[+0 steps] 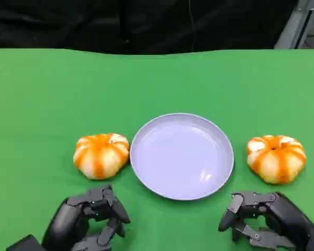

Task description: Grasp the bread from the table and place it into the plate.

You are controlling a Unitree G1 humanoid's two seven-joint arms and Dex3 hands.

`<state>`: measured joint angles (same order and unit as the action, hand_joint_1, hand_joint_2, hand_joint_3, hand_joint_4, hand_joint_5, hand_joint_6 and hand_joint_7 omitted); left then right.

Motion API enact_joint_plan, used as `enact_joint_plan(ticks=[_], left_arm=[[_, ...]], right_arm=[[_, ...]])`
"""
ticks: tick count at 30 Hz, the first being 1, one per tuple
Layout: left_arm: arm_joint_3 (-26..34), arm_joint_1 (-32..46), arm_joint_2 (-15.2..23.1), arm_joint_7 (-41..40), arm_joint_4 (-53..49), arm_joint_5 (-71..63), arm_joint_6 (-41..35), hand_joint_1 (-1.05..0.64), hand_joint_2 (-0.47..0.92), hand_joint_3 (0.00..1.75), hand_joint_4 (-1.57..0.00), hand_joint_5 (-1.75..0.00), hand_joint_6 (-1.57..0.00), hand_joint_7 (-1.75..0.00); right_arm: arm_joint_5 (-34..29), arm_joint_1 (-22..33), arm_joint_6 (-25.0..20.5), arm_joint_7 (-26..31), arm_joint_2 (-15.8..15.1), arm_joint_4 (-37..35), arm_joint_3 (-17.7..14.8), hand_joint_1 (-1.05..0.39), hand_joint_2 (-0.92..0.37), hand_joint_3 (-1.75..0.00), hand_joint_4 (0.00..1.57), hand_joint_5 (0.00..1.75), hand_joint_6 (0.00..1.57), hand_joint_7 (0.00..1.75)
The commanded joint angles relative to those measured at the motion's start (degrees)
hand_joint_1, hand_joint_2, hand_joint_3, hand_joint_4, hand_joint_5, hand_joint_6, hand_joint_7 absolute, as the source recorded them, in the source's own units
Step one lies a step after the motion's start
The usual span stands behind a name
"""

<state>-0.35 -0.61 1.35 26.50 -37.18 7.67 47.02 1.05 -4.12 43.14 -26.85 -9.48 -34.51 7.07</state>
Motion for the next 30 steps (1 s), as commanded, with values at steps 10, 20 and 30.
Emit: enact_joint_plan(ticks=[10,20,30], left_arm=[[0.2,0.2,0.6,-0.7,0.0,-0.4,0.9,0.0,0.6,1.08,-0.75,-1.6,-0.81,-1.36],[0.7,-0.4,0.3,-1.5,-1.0,-0.6,2.6,0.01,0.62,1.01,-0.74,-1.49,-0.81,-1.26],[1.3,0.0,-0.2,-4.0,0.8,0.5,0.3,-0.16,0.92,0.17,-0.89,-0.38,-1.04,-0.02]], right_arm=[[0.5,-0.1,0.2,0.1,-0.5,0.2,-0.6,-0.02,-0.92,-0.47,0.73,1.51,0.83,1.02],[0.5,-0.2,-0.5,0.1,-0.6,0.3,-0.6,-0.02,-0.92,-0.46,0.73,1.51,0.83,1.02],[0.7,-0.6,0.3,-0.1,-0.5,-0.5,-0.6,-0.01,-0.92,-0.47,0.72,1.52,0.82,1.03]])
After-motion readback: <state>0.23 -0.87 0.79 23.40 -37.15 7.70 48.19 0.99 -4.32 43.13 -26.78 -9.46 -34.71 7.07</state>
